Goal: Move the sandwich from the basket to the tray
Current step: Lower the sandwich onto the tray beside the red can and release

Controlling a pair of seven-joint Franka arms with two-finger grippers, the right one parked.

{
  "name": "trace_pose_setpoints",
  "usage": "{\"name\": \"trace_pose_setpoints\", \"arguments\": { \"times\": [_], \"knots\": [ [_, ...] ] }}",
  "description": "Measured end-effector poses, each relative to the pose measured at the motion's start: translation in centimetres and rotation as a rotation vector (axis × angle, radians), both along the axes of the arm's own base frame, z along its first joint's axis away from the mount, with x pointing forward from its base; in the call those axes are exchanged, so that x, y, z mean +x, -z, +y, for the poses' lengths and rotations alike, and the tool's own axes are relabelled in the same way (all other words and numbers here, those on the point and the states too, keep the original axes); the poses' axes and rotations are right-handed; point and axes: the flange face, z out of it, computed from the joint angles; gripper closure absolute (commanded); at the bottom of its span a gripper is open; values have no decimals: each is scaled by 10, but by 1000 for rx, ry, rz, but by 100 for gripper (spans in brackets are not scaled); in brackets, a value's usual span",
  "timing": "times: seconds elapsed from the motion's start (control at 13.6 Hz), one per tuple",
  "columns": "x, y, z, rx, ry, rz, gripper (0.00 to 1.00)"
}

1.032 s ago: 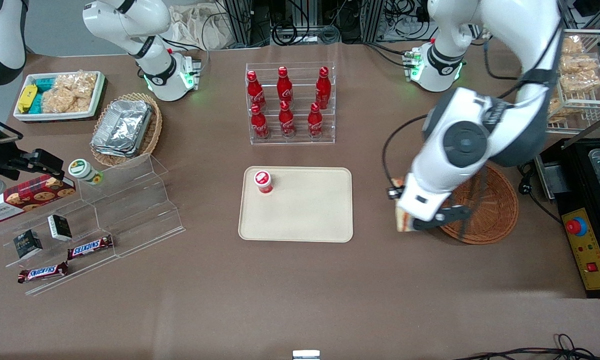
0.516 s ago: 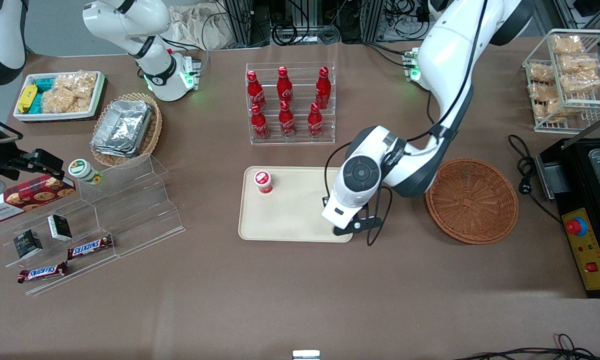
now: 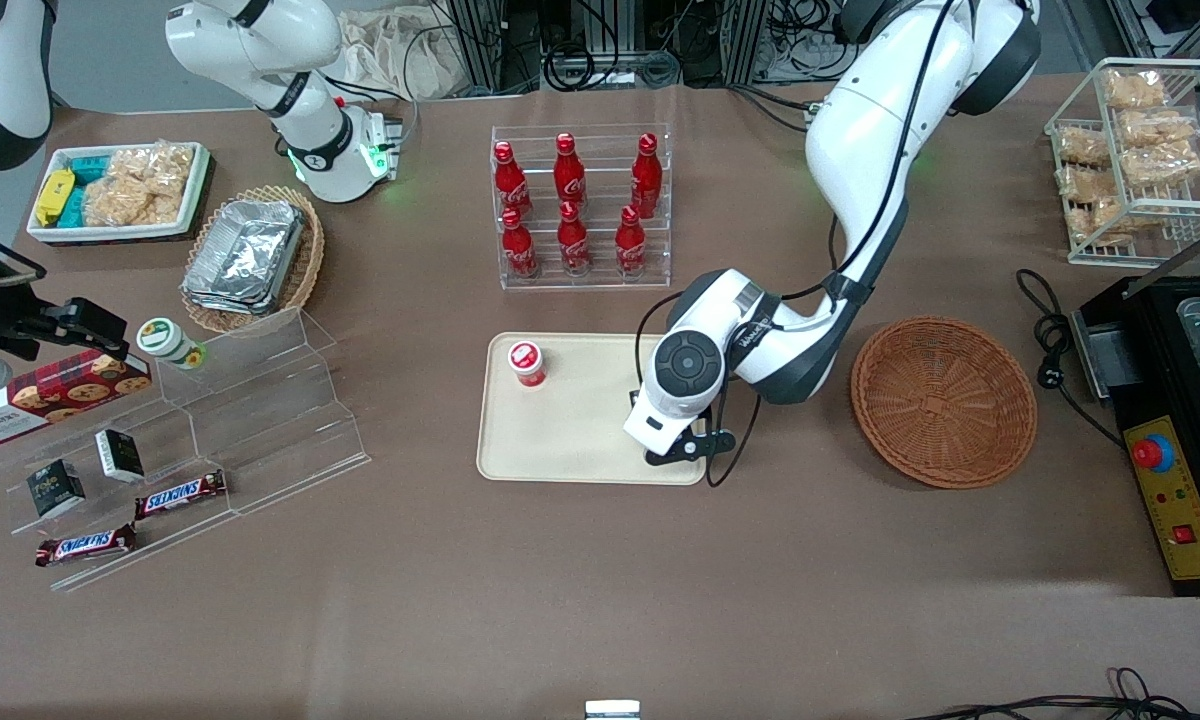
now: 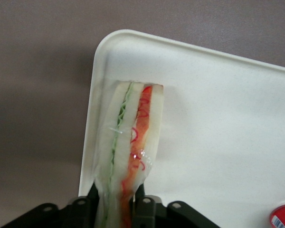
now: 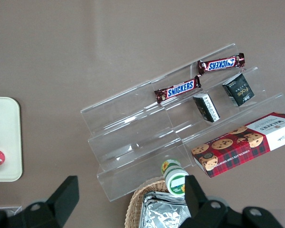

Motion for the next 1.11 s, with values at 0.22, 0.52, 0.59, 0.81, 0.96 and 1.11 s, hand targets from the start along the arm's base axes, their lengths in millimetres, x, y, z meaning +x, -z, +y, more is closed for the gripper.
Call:
{"name": "trace_pose_setpoints", "arguments": {
  "times": [0.22, 0.52, 0.59, 0.81, 0.96, 1.11],
  "knots": [
    [3, -1, 3, 2, -5, -4, 0],
    [21, -33, 21, 6, -35, -32, 0],
    [27, -51, 33, 8, -49, -41, 0],
    [27, -104, 68, 8, -79, -92, 0],
    [4, -120, 86, 2, -78, -143, 0],
    [-28, -132, 104, 19, -46, -164, 0]
  ]
}}
